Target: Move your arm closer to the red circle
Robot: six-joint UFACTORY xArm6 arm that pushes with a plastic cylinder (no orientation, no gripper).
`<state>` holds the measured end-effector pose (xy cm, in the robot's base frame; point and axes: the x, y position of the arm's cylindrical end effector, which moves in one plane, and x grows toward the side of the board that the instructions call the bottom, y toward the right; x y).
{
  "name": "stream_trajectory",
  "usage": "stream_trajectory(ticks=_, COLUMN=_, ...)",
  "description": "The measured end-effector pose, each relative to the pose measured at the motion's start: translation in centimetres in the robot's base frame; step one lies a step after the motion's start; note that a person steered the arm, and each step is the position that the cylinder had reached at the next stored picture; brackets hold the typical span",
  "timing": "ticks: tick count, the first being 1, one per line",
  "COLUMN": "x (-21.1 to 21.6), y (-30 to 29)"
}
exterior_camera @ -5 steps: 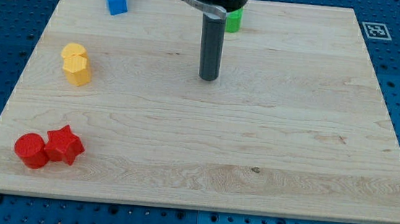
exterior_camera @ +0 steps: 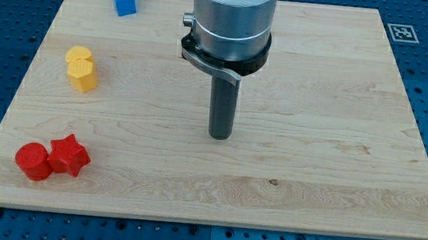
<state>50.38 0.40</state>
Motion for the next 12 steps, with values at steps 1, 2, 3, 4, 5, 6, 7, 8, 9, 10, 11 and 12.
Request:
stream_trajectory(ticks=1, x=1.6, y=-3.1)
stream_trajectory(ticks=2, x=2.3, y=-7.9)
stream_trajectory(ticks=3, x=2.2, y=-8.4)
stream_trajectory(ticks=4, x=2.2, y=-14.0)
stream_trajectory(ticks=5, x=2.2, y=-17.2)
stream_trajectory(ticks=6, x=2.2, y=-17.2)
stream_trajectory(ticks=7, x=1.8, y=-19.7)
stream_trajectory(ticks=8, x=1.8, y=-24.5)
stream_trajectory(ticks=9, x=2.0, y=-29.6)
stream_trajectory(ticks=10, x=2.9, y=-30.8)
stream_trajectory(ticks=11, x=4.0, y=-30.9)
stream_trajectory(ticks=12, x=5.3, y=-30.8)
